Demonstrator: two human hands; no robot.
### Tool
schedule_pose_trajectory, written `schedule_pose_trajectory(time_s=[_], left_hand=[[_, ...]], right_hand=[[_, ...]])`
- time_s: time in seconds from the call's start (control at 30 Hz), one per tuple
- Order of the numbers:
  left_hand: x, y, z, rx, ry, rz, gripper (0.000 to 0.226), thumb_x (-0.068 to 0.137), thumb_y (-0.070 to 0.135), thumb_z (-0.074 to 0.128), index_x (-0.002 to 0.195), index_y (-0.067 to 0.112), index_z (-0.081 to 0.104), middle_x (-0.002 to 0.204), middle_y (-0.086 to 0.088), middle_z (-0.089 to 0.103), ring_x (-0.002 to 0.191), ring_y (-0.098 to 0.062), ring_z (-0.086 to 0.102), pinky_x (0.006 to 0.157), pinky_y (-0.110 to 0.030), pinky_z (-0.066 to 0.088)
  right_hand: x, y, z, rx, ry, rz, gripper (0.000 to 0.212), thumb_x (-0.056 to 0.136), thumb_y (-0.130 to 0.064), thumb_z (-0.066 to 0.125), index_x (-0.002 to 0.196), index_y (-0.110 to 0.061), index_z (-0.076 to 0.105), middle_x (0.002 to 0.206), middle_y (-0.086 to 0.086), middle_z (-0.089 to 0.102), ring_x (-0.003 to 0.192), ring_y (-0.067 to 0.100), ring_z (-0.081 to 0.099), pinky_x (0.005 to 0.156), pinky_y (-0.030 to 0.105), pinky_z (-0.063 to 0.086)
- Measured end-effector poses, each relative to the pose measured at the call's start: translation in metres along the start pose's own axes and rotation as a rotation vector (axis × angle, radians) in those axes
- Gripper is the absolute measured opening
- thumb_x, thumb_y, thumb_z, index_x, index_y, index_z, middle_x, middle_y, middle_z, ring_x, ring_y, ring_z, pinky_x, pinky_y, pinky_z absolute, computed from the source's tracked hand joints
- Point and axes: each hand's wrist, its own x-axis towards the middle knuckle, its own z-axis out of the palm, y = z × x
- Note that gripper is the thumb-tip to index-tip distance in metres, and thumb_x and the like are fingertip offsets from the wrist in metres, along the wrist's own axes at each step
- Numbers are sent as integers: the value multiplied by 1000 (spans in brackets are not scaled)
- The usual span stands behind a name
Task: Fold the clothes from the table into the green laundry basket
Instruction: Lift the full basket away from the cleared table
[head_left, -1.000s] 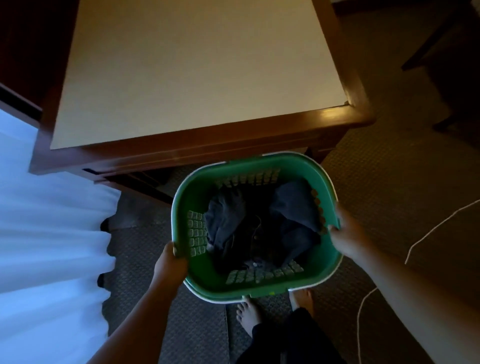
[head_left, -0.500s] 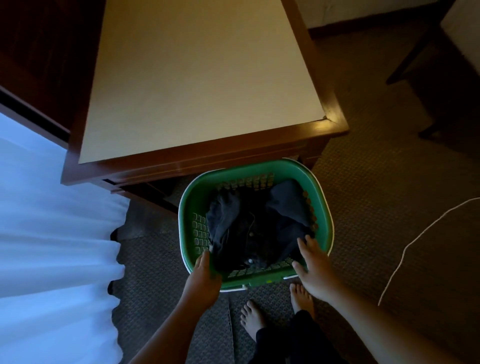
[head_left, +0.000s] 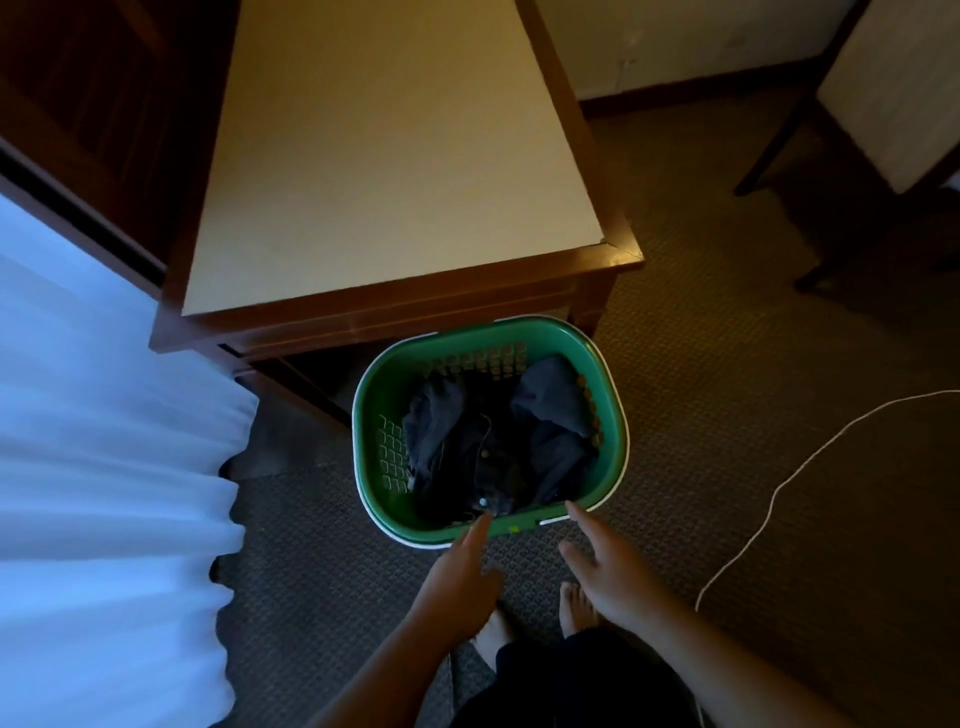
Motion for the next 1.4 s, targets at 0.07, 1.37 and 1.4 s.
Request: schedule_pose_trajectory(time_s=[0.07,1.37,1.4], left_hand=[[-3,0,3,-8,32,-4,77,101,26,57,166,30,16,167,-5,36,143,-23,48,104,-28,42],[109,-99,-4,695,87,-16,40,90,14,60,124,33,68,108,4,73,119,-22,60,120,-44,24],[107,-98,0,696,82,-17,42,91,14,60,128,34,66,110,4,73,121,-22,59,122,-45,22]], right_hand=[[0,2,-1,-23,-33,-15,63,106,-41,47,162,-29,23,165,-3,31,147,16,37,111,29,36],[131,32,39,-975,-6,10,31,89,-25,67,117,-36,68,96,-8,71,111,20,61,123,50,12],[130,34,36,-980,-35,6,33,90,-23,65,121,-36,67,99,-8,71,112,21,60,124,50,13]])
